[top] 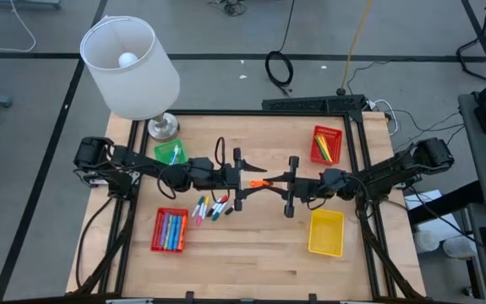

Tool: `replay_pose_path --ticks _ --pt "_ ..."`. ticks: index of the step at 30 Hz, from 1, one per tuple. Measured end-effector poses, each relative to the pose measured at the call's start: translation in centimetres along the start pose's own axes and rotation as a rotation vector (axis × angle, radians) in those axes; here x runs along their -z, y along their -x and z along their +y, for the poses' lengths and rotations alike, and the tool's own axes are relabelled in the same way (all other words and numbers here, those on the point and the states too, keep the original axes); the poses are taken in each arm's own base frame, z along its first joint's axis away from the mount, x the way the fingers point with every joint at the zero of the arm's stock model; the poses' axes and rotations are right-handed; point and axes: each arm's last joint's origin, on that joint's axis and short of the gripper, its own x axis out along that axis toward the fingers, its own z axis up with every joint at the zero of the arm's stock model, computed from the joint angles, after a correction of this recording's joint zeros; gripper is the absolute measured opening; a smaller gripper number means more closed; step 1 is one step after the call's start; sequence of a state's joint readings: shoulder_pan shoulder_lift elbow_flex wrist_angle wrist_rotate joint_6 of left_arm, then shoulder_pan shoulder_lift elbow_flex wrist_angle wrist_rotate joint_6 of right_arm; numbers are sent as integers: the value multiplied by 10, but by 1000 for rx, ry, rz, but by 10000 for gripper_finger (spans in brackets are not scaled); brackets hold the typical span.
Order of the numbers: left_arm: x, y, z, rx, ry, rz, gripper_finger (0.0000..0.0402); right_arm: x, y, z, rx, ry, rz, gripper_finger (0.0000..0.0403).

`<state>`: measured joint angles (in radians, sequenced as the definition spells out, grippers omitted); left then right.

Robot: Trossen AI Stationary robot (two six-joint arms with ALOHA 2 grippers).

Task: Pick & Place Markers
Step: Put the orange highlighter pen into the bottom red basket

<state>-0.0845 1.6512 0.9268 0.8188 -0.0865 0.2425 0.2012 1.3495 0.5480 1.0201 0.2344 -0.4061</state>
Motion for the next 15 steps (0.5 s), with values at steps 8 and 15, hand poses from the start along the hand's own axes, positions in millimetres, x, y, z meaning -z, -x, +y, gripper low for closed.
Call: replay_pose_path --ticks 8,15 --pt "0 0 -2 60 9 -10 104 0 0 0 1 -1 -2 48" --pt "0 0 -1 53 11 -13 59 0 0 -1 6 -40 9 49"
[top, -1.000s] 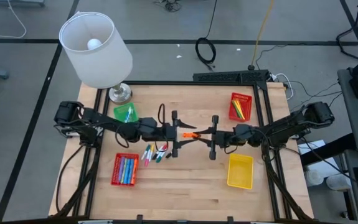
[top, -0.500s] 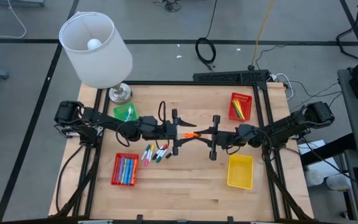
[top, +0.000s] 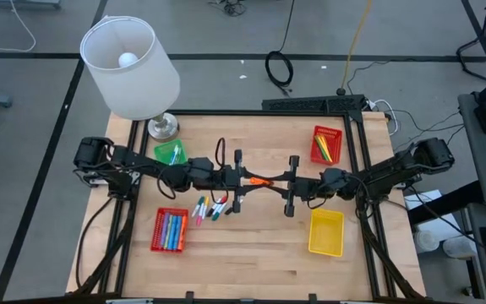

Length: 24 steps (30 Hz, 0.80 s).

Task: Pick & Place Markers
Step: Put the orange highlighter pen into the bottom red basket

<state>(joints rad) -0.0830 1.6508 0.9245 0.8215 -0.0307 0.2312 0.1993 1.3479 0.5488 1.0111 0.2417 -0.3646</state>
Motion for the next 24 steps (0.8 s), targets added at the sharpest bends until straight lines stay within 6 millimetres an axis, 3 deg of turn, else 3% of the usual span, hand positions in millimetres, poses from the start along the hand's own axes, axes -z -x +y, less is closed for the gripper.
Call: replay_pose_path --ticks 4,7,13,20,24 --pt "-3 1 -3 9 7 1 59 3 0 1 -10 -42 36 98" --pt "-18 9 -4 -25 2 8 59 13 1 2 40 -89 151 152" --pt "-50 52 -14 -201 113 271 59 24 5 2 126 -89 307 227" --pt "-67 120 -39 -344 474 517 59 16 16 -4 127 -157 351 246" --pt "-71 137 -60 -317 444 561 59 7 22 -7 122 -190 335 240"
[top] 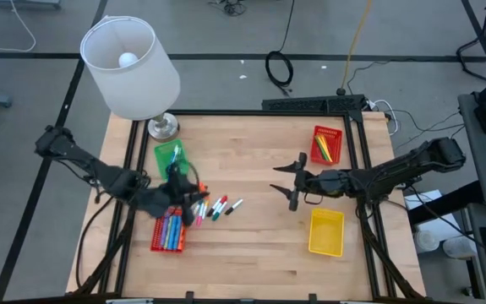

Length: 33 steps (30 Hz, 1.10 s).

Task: Pick & Place Markers
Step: Put the orange highlighter pen into the bottom red basket

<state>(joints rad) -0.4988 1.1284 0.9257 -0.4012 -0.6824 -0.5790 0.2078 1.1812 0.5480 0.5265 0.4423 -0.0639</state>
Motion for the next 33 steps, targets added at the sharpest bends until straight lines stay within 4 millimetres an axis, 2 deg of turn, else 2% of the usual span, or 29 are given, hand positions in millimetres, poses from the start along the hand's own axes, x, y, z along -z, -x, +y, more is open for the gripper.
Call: replay_pose_path --ticks 3,10,14,17,25,29,33 --pt "6 9 -9 14 -54 -13 59 -5 6 2 -20 -4 -17 236" --pt "13 18 -16 37 -16 -9 59 -13 17 5 -53 -13 -52 234" --pt "19 19 -15 62 114 78 59 -12 18 5 -53 -9 -44 233" --pt "30 19 -12 66 303 247 59 -12 18 5 -52 -8 -42 232" --pt "77 26 -10 -260 678 698 59 -13 19 4 -52 -32 -46 230" --pt "90 27 -15 -399 804 797 59 -14 19 4 -53 -34 -51 226" --pt "96 23 -18 -458 875 808 59 -14 19 4 -53 -32 -55 227"
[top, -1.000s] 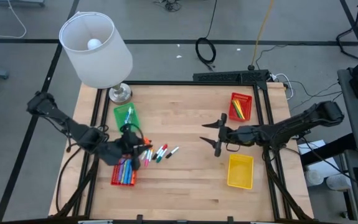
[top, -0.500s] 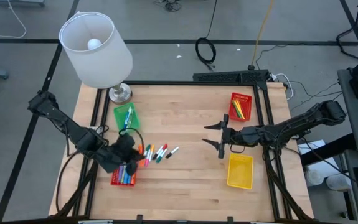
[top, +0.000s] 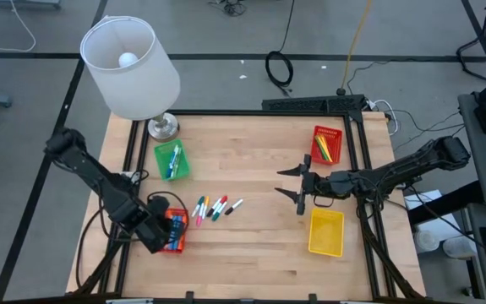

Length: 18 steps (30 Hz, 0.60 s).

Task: Pick & Place Markers
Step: Put the orange highlighter pen into the bottom red basket, then put the left green highlighter pen into the yellow basket

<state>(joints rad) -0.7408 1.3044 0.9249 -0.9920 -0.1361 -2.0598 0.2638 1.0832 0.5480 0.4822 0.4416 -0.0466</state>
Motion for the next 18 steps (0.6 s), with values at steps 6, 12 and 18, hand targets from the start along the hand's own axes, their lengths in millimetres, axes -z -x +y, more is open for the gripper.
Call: replay_pose_path --ticks 6,12,18 --pt "3 -7 -1 -48 1 19 88 0 0 0 0 14 1 227" --pt "3 -8 -2 -50 -56 20 187 0 0 0 0 17 -1 228" --pt "4 -8 -4 -27 -202 34 234 -1 0 0 1 15 -5 228"
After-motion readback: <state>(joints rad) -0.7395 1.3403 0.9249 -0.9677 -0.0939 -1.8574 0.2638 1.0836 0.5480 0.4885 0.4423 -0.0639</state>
